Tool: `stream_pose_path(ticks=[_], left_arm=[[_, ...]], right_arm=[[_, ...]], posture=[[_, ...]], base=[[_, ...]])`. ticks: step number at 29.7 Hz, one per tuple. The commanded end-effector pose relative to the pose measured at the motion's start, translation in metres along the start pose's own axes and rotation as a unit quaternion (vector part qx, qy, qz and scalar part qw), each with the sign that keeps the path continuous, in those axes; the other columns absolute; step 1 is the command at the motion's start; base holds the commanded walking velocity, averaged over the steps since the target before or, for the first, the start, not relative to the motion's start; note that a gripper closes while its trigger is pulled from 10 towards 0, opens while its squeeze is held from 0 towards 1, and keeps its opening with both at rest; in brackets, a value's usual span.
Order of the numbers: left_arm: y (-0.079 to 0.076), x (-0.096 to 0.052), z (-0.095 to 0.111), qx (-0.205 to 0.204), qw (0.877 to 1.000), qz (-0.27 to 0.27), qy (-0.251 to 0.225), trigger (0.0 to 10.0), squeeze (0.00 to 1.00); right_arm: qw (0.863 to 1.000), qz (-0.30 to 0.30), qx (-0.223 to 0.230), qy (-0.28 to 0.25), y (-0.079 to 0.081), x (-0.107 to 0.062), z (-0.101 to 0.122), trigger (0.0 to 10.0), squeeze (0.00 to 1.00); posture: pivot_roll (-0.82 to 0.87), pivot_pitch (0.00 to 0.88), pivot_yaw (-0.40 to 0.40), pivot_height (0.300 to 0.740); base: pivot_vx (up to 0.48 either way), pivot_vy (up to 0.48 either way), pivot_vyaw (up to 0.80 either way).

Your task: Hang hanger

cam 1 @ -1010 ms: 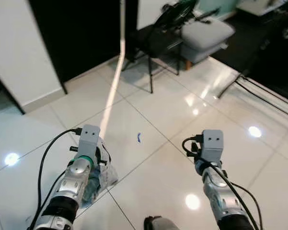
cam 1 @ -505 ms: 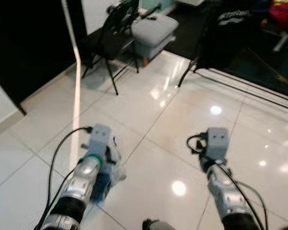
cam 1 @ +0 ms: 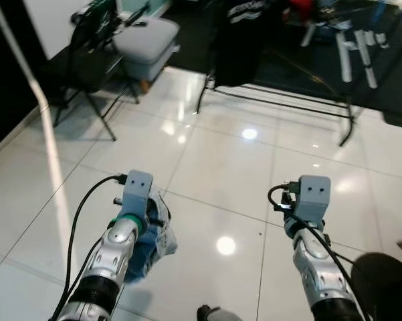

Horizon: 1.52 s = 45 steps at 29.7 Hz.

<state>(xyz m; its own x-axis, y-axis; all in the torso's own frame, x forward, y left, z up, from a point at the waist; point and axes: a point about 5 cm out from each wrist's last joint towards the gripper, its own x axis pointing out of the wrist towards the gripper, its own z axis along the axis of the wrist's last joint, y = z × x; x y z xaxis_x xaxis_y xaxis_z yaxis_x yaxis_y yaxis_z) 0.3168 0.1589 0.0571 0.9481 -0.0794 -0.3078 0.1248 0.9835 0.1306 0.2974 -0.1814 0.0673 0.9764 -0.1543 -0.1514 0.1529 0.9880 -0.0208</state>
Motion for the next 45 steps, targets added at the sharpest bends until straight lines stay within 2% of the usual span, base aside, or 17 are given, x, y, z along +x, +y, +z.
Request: stream_pose_path(ticks=[1, 17, 22, 26, 45], left_arm=[[-0.005, -0.001, 0.001, -0.003, 1.0, -0.01, -0.015, 10.0, 0.0], [-0.007, -0.004, 0.003, -0.006, 0.999, -0.017, -0.033, 10.0, 0.0], [-0.006, -0.004, 0.005, -0.015, 0.999, -0.02, -0.038, 10.0, 0.0], [-0.008, -0.005, 0.01, -0.029, 0.998, -0.04, -0.046, 10.0, 0.0], [-0.013, -0.008, 0.012, -0.039, 0.996, -0.062, -0.054, 10.0, 0.0]], right_arm=[[1.0, -0.014, 0.007, 0.003, -0.006, -0.002, -0.003, 10.0, 0.0], [1.0, -0.029, 0.007, -0.009, -0.013, -0.004, 0.001, 10.0, 0.0], [0.999, -0.028, -0.011, -0.019, -0.014, -0.003, 0.004, 10.0, 0.0], [0.999, -0.029, -0.03, -0.017, -0.014, -0.002, 0.005, 10.0, 0.0], [0.999, -0.018, -0.022, -0.02, -0.01, -0.004, 0.004, 10.0, 0.0]], posture=[[-0.05, 0.071, 0.032, 0.74], [-0.06, 0.055, 0.026, 0.74], [-0.05, 0.05, 0.022, 0.74], [-0.05, 0.047, 0.02, 0.74], [-0.05, 0.053, 0.02, 0.74]], base=[[0.0, 0.0, -0.8], [0.0, 0.0, -0.8], [0.0, 0.0, -0.8], [0.0, 0.0, 0.0], [0.272, 0.0, 0.0]])
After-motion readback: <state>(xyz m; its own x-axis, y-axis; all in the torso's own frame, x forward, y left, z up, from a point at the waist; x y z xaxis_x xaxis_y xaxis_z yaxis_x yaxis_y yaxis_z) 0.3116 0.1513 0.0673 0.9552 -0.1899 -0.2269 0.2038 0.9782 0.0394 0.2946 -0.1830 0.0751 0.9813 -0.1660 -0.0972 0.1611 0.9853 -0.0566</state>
